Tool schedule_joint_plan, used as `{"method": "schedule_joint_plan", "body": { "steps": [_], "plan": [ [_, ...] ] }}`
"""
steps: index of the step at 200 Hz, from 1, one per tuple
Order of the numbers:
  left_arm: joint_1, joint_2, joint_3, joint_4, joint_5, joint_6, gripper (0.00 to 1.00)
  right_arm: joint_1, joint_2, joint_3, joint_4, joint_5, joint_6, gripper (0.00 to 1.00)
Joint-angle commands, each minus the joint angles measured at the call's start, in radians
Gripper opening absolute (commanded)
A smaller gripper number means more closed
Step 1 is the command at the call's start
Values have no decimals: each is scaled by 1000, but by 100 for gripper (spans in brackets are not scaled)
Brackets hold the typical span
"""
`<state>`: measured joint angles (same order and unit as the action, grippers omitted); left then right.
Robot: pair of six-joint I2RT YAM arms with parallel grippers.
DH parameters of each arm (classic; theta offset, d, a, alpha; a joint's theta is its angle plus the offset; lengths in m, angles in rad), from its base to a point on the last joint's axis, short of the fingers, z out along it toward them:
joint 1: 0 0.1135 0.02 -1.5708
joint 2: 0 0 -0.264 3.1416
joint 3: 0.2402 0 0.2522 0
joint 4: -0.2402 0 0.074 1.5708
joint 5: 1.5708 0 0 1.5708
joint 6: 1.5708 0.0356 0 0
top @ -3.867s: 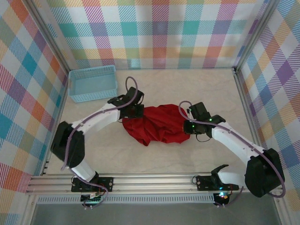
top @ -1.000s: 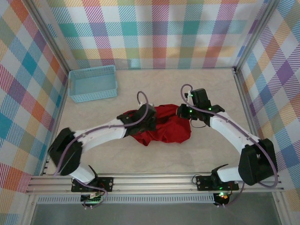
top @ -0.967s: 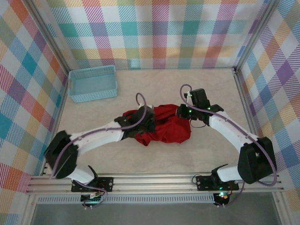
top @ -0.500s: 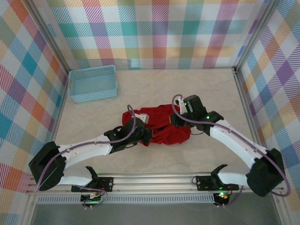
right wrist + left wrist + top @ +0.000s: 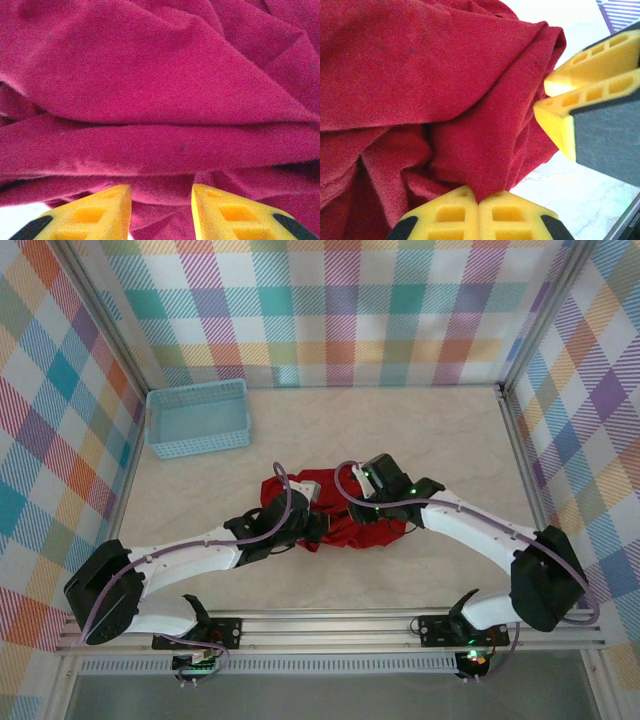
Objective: Fold the inside-out t-shirt
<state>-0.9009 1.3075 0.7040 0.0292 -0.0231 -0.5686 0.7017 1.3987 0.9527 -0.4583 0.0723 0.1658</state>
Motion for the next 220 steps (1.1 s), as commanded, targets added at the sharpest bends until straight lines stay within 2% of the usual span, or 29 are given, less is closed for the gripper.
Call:
{"method": "schedule_joint_plan", "body": {
  "steps": [1,31,58,71,98,120,150,163,182,200,220],
  "plan": [
    [2,1,34,15,-9,0,0,5,44,59,-6,77,-43,38],
    [3,-1,37,17,-3,3,0,5,113,85,-9,176,-48,41],
    [9,-18,18,68,40,-8,0,5,174,95,-7,169,-32,43],
    [18,-32,7,104,64,-19,0,5,184,83,4,157,-10,38],
    [44,-43,-10,147,89,-36,0,5,172,35,2,169,60,14],
    [49,-11,5,126,85,-27,0,5,82,-58,40,141,105,0],
    [50,27,16,93,62,-30,0,5,-152,-205,107,25,130,0],
    [53,37,15,87,46,-38,10,8,-250,-256,119,-26,146,0],
    [53,53,29,22,17,-41,14,8,-367,-324,119,-79,193,0],
    [41,55,40,-93,-72,-23,15,11,-422,-385,100,-95,254,0],
    [-26,32,28,-172,-161,39,20,18,-422,-428,65,-85,337,0]
  ]
}}
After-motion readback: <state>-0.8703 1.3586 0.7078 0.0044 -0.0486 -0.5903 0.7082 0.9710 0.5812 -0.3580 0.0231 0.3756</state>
